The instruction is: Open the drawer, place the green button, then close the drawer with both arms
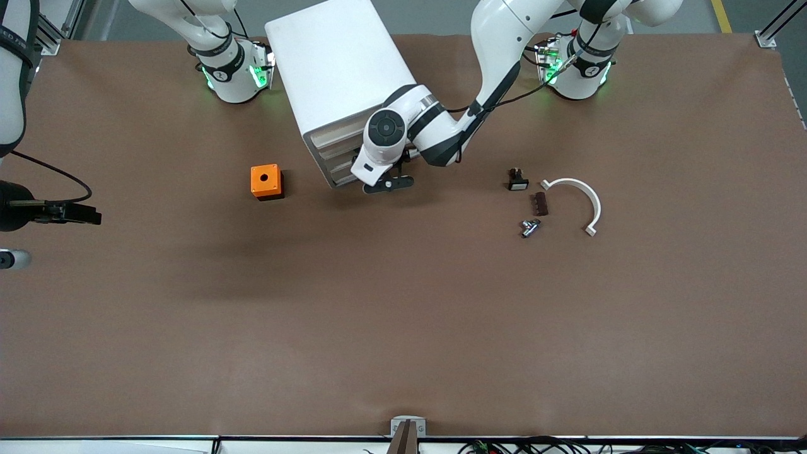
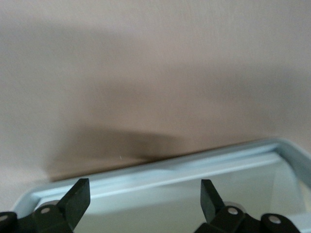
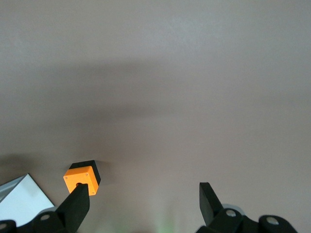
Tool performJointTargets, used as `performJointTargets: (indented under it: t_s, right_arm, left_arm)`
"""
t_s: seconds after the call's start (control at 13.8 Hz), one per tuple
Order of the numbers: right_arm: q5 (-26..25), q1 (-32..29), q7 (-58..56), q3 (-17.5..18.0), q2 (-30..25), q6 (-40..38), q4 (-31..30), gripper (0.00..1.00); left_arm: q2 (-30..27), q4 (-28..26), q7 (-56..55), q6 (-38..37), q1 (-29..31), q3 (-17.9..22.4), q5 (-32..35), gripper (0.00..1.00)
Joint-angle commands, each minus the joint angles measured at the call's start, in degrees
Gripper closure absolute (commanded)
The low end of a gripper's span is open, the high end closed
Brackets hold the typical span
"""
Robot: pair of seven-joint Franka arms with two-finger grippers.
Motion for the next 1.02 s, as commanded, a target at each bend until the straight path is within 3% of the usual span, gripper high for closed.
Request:
performJointTargets:
  t_s: [0.0, 0.15, 0.36, 0.58, 0.73, 0.94]
  right_arm:
    - [-0.42, -0.56, -0.2, 0.93, -0.77, -3.61, 4.98, 0.0]
    - [-0.24, -0.38, -0.2, 0.84, -1.12, -4.84, 5.26, 0.0]
    - [-0.06, -0.73, -0.03, 0.67, -4.97, -8.62, 4.65, 0.0]
    - [0.02, -0.29, 0.06, 0.93, -9.02, -10.83, 1.67, 0.0]
    - [0.11, -0.29, 0.06, 0.93, -13.05, -8.38, -4.02, 0.0]
    - [-0.06, -0.03, -0.03, 0.93, -23.33, 2.06, -19.13, 0.0]
  left_arm:
    - [-2.86, -0.57, 0.23, -0.03, 6.85, 0.08, -0.31, 0.0]
    - [-5.32, -0.57, 0.41, -0.99, 12.04, 0.52, 0.13, 0.0]
    - [-10.06, -0.48, 0.41, -3.8, 19.34, 0.52, 10.47, 0.0]
    - [-14.19, 1.88, 0.67, -8.27, 26.11, 0.61, 12.17, 0.0]
    - [-17.44, 3.38, 3.99, -13.28, 30.24, 0.7, 12.26, 0.0]
    - [-22.89, 4.35, 13.29, -19.96, 36.56, 0.7, 12.35, 0.0]
